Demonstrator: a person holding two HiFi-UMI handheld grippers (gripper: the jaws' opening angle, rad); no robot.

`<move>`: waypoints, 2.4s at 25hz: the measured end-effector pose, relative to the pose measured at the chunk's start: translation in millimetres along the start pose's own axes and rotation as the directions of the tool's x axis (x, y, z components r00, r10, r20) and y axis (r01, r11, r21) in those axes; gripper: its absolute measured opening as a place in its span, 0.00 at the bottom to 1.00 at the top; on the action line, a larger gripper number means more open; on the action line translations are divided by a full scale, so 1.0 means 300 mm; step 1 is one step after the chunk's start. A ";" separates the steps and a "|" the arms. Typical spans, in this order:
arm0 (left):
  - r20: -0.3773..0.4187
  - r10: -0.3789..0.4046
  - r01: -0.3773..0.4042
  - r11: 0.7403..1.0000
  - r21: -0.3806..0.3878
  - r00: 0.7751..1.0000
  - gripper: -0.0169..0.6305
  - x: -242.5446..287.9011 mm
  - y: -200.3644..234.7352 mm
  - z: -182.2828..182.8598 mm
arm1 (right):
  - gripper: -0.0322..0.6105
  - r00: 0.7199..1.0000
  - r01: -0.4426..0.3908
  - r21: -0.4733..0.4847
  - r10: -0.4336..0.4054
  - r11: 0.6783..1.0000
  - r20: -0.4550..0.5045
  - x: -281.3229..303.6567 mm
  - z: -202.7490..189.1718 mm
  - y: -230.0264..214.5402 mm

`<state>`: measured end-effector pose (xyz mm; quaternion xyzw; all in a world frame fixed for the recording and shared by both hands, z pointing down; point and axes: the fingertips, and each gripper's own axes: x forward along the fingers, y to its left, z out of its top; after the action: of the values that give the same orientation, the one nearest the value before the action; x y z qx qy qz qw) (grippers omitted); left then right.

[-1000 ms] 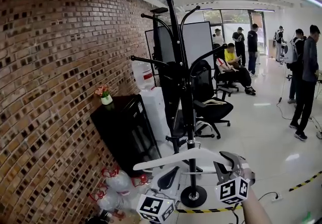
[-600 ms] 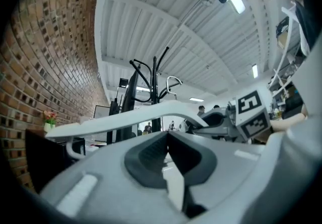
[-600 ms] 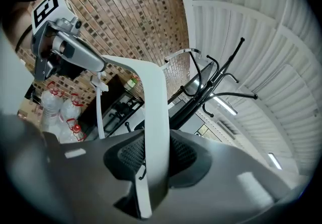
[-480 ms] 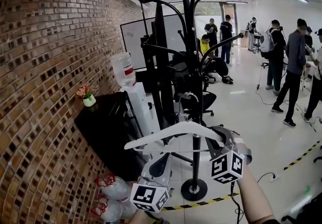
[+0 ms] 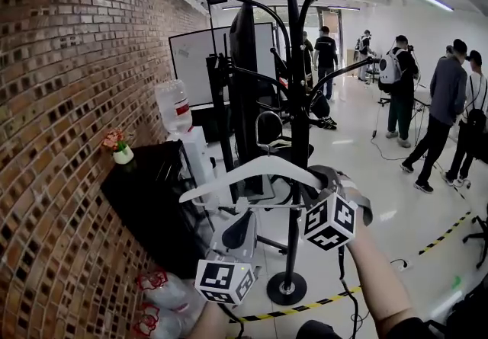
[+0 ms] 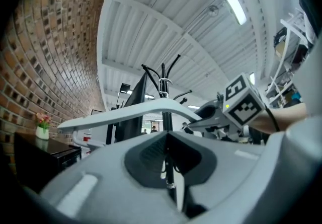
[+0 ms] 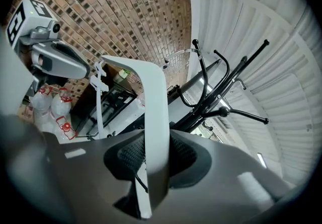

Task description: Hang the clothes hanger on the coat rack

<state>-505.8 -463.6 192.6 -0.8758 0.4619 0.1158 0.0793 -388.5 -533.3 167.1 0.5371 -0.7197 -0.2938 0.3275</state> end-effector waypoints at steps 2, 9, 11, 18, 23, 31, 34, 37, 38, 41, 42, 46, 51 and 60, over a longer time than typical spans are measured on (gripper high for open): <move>0.006 -0.006 0.006 1.000 0.005 1.000 0.03 0.012 0.013 0.008 | 0.21 1.000 -0.002 0.003 0.002 1.000 -0.009 0.039 0.034 -0.012; 0.011 0.013 -0.013 1.000 0.011 1.000 0.03 0.060 0.079 0.003 | 0.21 0.998 -0.017 0.010 0.017 1.000 -0.064 0.160 0.098 -0.073; 0.005 0.011 -0.011 1.000 0.023 1.000 0.03 0.086 0.091 -0.006 | 0.21 0.997 -0.017 0.015 0.018 1.000 -0.073 0.184 0.108 -0.093; 0.007 0.023 -0.023 0.998 0.061 1.000 0.03 0.216 0.151 0.037 | 0.21 0.995 -0.029 0.046 0.033 0.999 -0.090 0.246 0.128 -0.123; 0.020 0.029 -0.030 0.996 0.088 0.999 0.03 0.283 0.182 0.103 | 0.21 0.993 -0.047 0.042 0.051 0.998 -0.108 0.300 0.144 -0.117; 0.027 0.021 -0.024 0.996 0.085 0.999 0.03 0.308 0.187 0.102 | 0.21 0.996 -0.011 0.108 0.020 0.994 -0.084 0.314 0.212 -0.179; 0.024 0.023 -0.025 0.997 0.079 0.999 0.03 0.311 0.185 0.093 | 0.21 0.997 -0.002 0.112 0.010 0.994 -0.075 0.298 0.228 -0.200; 0.030 0.024 -0.027 0.997 0.075 0.999 0.03 0.314 0.186 0.097 | 0.21 0.998 0.006 0.118 0.002 0.993 -0.066 0.280 0.233 -0.216; 0.033 0.025 -0.027 0.997 0.074 0.999 0.03 0.315 0.187 0.099 | 0.21 0.998 0.006 0.122 0.001 0.992 -0.063 0.274 0.231 -0.218; 0.036 0.025 -0.027 0.997 0.072 0.999 0.03 0.318 0.186 0.096 | 0.21 0.998 0.002 0.144 0.006 0.990 -0.057 0.257 0.214 -0.212; 0.035 0.024 -0.026 0.997 0.071 0.999 0.03 0.319 0.184 0.092 | 0.21 0.998 0.005 0.147 0.004 0.989 -0.058 0.252 0.204 -0.209; 0.029 0.025 -0.027 0.998 0.065 0.999 0.03 0.320 0.173 0.076 | 0.21 0.997 0.009 0.153 0.003 0.988 -0.076 0.239 0.158 -0.195; 0.017 0.016 -0.017 0.998 0.058 1.000 0.03 0.335 0.143 0.046 | 0.21 0.995 0.004 0.177 0.013 0.984 -0.097 0.234 0.081 -0.171; -0.022 -0.004 0.005 0.999 0.045 1.000 0.03 0.367 0.100 -0.025 | 0.21 0.986 0.007 0.200 0.027 0.980 -0.167 0.262 -0.078 -0.160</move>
<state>-469.6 -569.3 168.4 -0.8760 0.4633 0.0956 0.0940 -358.6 -622.8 156.6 0.5865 -0.7180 -0.1720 0.3331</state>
